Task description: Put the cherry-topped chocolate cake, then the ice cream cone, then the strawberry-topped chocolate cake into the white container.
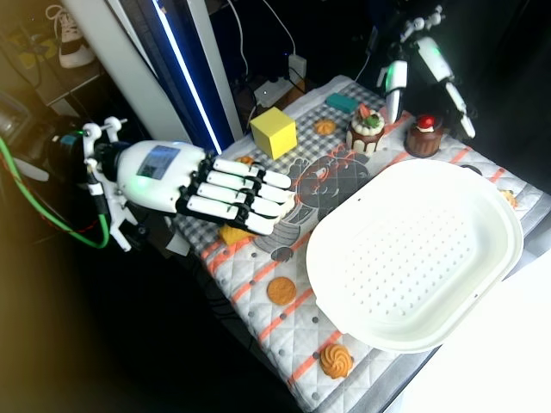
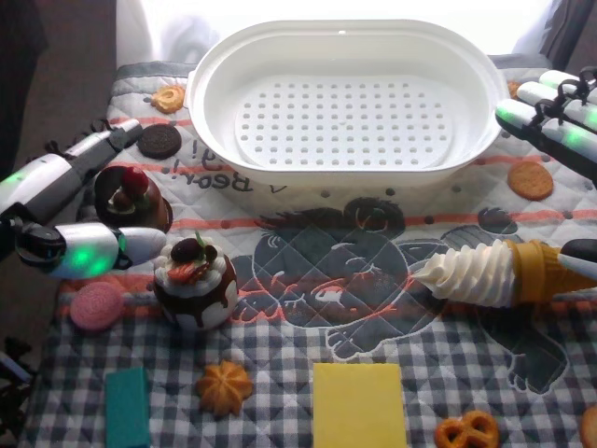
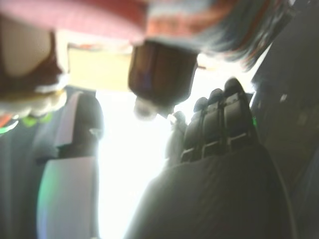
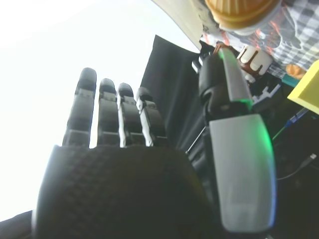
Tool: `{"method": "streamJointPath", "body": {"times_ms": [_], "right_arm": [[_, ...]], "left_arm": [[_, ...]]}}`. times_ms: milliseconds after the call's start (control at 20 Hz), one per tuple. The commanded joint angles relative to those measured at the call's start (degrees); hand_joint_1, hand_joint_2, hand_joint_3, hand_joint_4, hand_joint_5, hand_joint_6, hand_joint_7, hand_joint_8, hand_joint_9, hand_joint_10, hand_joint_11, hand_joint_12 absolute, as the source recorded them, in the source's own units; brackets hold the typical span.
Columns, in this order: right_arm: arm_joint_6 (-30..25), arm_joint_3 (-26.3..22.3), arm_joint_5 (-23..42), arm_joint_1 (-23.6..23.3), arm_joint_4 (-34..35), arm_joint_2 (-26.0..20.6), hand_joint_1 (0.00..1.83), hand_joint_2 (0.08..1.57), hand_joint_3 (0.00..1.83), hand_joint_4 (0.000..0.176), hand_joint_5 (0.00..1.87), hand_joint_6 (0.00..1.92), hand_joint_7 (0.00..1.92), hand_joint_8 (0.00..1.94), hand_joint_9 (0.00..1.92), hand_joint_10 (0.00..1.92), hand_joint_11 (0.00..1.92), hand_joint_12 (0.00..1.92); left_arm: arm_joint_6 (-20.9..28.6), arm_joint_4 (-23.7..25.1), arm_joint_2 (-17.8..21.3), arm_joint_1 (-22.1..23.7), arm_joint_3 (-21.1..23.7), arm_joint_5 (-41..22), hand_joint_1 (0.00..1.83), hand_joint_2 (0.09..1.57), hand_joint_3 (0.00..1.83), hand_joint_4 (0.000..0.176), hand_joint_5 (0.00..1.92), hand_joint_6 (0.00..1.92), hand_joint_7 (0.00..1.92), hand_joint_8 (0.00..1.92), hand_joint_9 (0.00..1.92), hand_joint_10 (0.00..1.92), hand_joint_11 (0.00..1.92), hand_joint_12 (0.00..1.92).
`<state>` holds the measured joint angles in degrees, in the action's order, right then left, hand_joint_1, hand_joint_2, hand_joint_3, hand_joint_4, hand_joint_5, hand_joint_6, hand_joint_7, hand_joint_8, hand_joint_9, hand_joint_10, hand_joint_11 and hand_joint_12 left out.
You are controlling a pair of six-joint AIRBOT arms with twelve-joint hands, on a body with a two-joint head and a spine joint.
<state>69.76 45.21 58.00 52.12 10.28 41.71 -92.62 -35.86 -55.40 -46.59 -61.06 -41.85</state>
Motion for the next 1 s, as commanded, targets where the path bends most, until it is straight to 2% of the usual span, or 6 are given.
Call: {"method": "streamJointPath", "body": {"times_ms": [0,100,150,200,650,950], "right_arm": [[0.3,0.0,7.4,-0.4,0.0,-0.2,0.84,1.2,0.0,0.0,0.0,0.0,0.0,0.0,0.0,0.0,0.0,0.77],[0.3,0.0,7.5,-0.3,0.2,-0.1,0.81,1.21,0.01,0.0,0.0,0.0,0.0,0.0,0.0,0.0,0.0,0.81],[0.3,-0.1,7.6,-0.2,0.3,-0.1,0.8,1.22,0.0,0.0,0.0,0.0,0.0,0.0,0.0,0.0,0.0,0.87],[0.3,-0.1,7.7,-0.1,0.3,-0.1,0.76,1.23,0.01,0.0,0.0,0.0,0.0,0.0,0.0,0.0,0.0,0.9],[0.2,-0.2,8.4,0.4,0.6,-0.1,0.71,1.25,0.0,0.0,0.0,0.0,0.0,0.0,0.0,0.0,0.0,0.65],[0.1,-0.3,8.6,0.7,0.9,0.1,0.73,1.26,0.0,0.0,0.0,0.0,0.0,0.0,0.0,0.0,0.0,0.78]], "left_arm": [[-0.7,0.1,-0.2,0.8,-0.6,-4.3,1.12,1.08,0.0,0.027,0.38,0.07,0.5,0.25,0.35,0.64,0.0,1.31],[-5.3,-1.8,-1.0,1.7,-1.0,-3.3,1.31,1.13,0.0,0.0,0.77,0.15,0.85,1.01,0.64,1.1,0.32,1.72],[-6.5,-2.2,-1.1,2.1,-0.9,-3.5,1.35,1.18,0.0,0.0,0.71,0.93,0.86,1.2,0.79,1.4,0.53,1.75],[-6.5,-2.2,-1.1,2.3,-0.8,-4.1,1.34,1.2,0.0,0.0,0.77,1.05,0.78,1.35,0.76,1.56,0.62,1.89],[-6.5,2.6,3.8,7.1,2.9,-12.2,1.34,1.2,0.0,0.0,0.77,1.14,0.82,1.25,0.8,1.54,0.63,1.8],[-6.5,4.5,-2.2,18.1,-4.6,-2.0,1.35,1.18,0.0,0.0,0.83,1.21,0.84,1.21,0.75,1.41,0.47,1.57]]}}
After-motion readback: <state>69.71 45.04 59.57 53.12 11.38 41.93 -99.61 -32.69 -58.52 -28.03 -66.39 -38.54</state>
